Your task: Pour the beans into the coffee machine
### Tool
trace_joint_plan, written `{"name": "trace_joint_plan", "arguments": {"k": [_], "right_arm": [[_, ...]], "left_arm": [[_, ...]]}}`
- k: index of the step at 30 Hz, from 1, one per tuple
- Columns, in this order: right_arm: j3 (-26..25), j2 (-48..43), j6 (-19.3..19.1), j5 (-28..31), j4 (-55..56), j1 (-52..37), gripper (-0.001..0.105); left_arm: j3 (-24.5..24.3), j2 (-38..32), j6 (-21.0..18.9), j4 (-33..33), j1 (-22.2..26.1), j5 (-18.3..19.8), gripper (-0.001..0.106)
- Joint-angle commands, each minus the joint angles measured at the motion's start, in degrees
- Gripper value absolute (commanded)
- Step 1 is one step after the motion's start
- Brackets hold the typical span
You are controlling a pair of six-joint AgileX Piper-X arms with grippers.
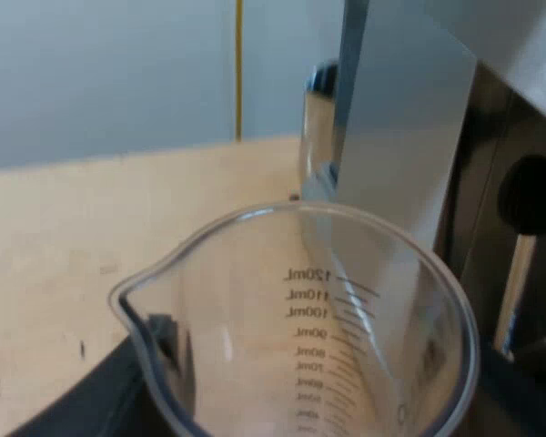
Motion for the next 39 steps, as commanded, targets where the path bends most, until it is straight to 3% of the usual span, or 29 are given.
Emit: {"name": "trace_joint_plan", "arguments": {"k": [1, 12, 22, 39], "right_arm": [[-0.3, 1.9, -0.2, -0.5, -0.7, 0.2, 0.072], [-0.3, 2.8, 1.1, 0.5, -4.0, 0.2, 0.072], [-0.3, 2.8, 1.1, 9.1, -4.2, 0.2, 0.072], [-0.3, 2.8, 1.1, 9.5, -4.2, 0.2, 0.072]], "left_arm": [[1.6, 1.6, -0.9, -7.6, 0.0, 0.4, 0.037], [2.0, 11.0, -0.8, -16.0, 0.0, 0.4, 0.037], [2.0, 19.4, -0.8, -22.7, 0.0, 0.4, 0.037], [2.0, 26.0, 0.0, -23.0, 0.0, 0.4, 0.037]]}}
